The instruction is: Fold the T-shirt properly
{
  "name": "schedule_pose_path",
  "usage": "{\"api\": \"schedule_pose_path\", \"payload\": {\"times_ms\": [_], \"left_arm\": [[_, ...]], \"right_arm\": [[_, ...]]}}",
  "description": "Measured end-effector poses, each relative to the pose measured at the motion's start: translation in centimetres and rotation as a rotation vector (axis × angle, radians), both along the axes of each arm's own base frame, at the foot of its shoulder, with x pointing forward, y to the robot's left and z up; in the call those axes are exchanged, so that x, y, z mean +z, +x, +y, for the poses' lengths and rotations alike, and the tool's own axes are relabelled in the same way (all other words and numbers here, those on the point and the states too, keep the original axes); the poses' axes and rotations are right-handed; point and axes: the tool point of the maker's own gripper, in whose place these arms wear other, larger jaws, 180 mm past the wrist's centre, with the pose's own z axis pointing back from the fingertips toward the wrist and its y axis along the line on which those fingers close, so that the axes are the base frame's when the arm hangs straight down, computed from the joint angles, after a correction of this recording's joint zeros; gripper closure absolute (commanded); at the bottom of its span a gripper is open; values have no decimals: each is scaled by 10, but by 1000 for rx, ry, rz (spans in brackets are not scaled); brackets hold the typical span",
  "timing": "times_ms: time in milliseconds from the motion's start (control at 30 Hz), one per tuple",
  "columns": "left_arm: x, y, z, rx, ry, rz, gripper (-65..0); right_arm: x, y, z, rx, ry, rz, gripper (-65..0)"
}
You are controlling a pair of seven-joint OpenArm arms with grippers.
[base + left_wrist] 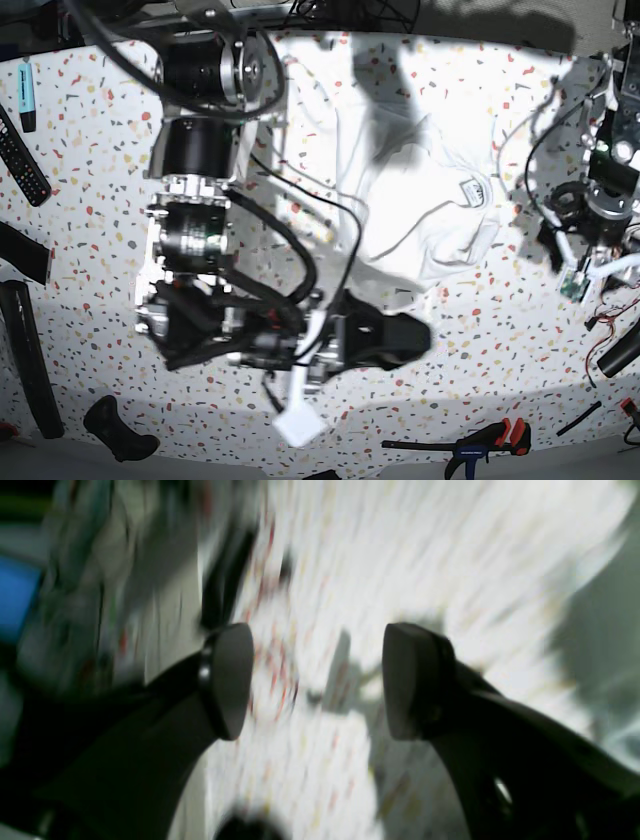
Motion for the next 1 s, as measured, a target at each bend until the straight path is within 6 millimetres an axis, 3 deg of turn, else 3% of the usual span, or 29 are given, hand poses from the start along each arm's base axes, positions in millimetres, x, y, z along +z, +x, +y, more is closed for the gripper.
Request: {"api": "schedule_pose_path", "payload": {"times_ms": [100, 300, 467, 533, 733, 867, 1000], "left_arm": [[8, -5, -46, -217, -101, 21, -391], [31, -25, -104, -455, -268, 57, -391], [67, -54, -159, -661, -446, -5, -391], [72, -61, -173, -703, -504, -2, -391], [62, -71, -188, -694, -599, 59, -391], [39, -89, -196, -660, -686, 133, -391], [5, -86, -201, -579, -780, 222, -391]], "right_arm": [[-14, 13, -45, -104, -28, 24, -206], [-45, 20, -138, -293, -154, 72, -206], [-54, 17, -197, -407, -230, 91, -206], [-54, 16, -215, -446, -246, 93, -206], [-54, 13, -240, -510, -251, 101, -206], [-54, 13, -240, -511, -246, 102, -206], [-54, 13, -240, -511, -246, 101, -206]]}}
